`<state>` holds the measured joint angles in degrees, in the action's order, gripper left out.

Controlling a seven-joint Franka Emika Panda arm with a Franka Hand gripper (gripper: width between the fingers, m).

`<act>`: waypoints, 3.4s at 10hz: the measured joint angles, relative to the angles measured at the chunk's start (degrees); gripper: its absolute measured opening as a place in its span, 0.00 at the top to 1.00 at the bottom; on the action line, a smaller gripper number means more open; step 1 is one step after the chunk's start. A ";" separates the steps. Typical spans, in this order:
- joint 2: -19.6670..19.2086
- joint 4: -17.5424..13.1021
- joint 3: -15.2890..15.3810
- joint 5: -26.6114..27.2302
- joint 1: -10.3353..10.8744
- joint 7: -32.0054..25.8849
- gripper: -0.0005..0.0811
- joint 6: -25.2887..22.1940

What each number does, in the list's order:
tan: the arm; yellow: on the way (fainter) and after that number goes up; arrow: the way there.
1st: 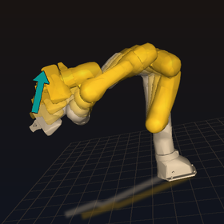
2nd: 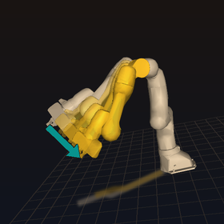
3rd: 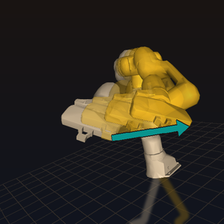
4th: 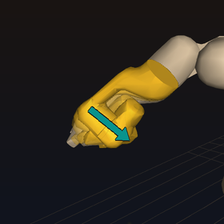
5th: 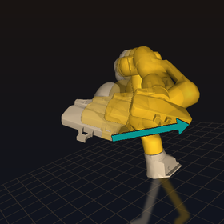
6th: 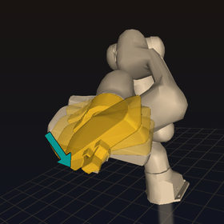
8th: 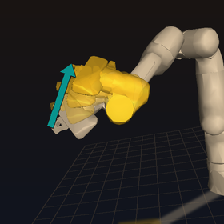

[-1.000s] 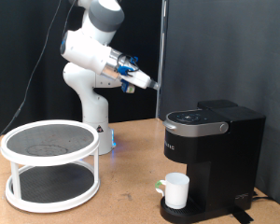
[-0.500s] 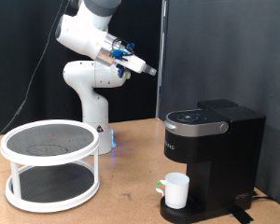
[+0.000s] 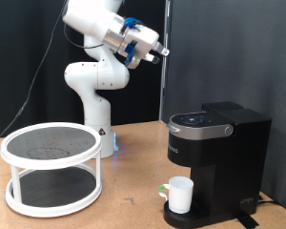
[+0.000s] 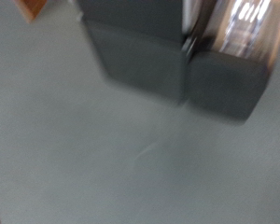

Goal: Make a cup of coffee with the keurig machine

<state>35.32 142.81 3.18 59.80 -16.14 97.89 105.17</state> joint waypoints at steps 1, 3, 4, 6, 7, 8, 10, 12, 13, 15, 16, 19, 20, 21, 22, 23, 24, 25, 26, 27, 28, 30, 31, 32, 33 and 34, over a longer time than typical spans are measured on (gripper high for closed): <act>-0.98 -2.91 1.64 -6.46 -0.30 0.73 0.09 0.02; -3.82 -8.24 4.40 -17.24 -0.78 1.05 0.09 -0.13; -6.94 -11.41 4.99 -20.54 -0.89 0.77 0.09 -1.31; -6.60 -10.70 5.09 -19.82 -0.87 -0.12 0.09 -0.80; -6.86 -10.91 5.74 -22.24 -0.87 0.18 0.09 -1.61; -7.79 -12.07 6.91 -26.13 -0.89 1.77 0.09 -3.51; -12.01 -16.80 9.50 -32.05 -0.92 7.22 0.09 -6.40; -16.29 -20.90 11.34 -34.67 -0.94 12.50 0.09 -4.79; -18.04 -22.52 12.08 -36.01 -0.94 14.27 0.09 -2.94; -21.16 -25.19 13.57 -39.09 -0.94 17.23 0.09 2.13; -22.82 -26.70 14.26 -40.46 -0.93 18.20 0.09 3.49; -27.08 -30.49 15.73 -42.37 -0.87 19.26 0.09 5.06; -27.84 -30.94 16.20 -42.51 -0.83 19.25 0.09 5.72; -28.32 -31.04 16.68 -42.56 -0.80 19.25 0.09 6.42; -28.63 -31.04 17.20 -42.56 -0.76 19.25 0.09 6.86; -28.97 -31.00 17.56 -42.56 -0.59 19.08 0.09 6.96; -29.24 -30.75 17.95 -42.66 -0.56 18.96 0.09 6.99; -29.32 -30.13 18.33 -43.22 -0.55 18.94 0.09 7.41; -29.33 -29.16 18.72 -43.82 -0.53 18.91 0.09 8.35; -29.32 -28.07 19.00 -44.03 -0.50 18.78 0.23 9.37; -29.32 -26.90 19.24 -44.15 -0.49 18.52 0.45 10.69; -29.32 -24.58 19.51 -44.16 -0.44 18.23 0.68 13.08; -29.34 -23.45 19.61 -43.89 -0.41 18.02 0.68 14.01; -29.37 -22.36 19.72 -43.49 -0.39 17.55 0.84 14.83; -29.41 -21.32 19.88 -43.06 -0.37 17.11 0.84 15.48; -29.44 -20.27 20.07 -42.44 -0.34 16.59 0.97 16.30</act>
<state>5.87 122.53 23.24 17.35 -16.48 114.48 121.47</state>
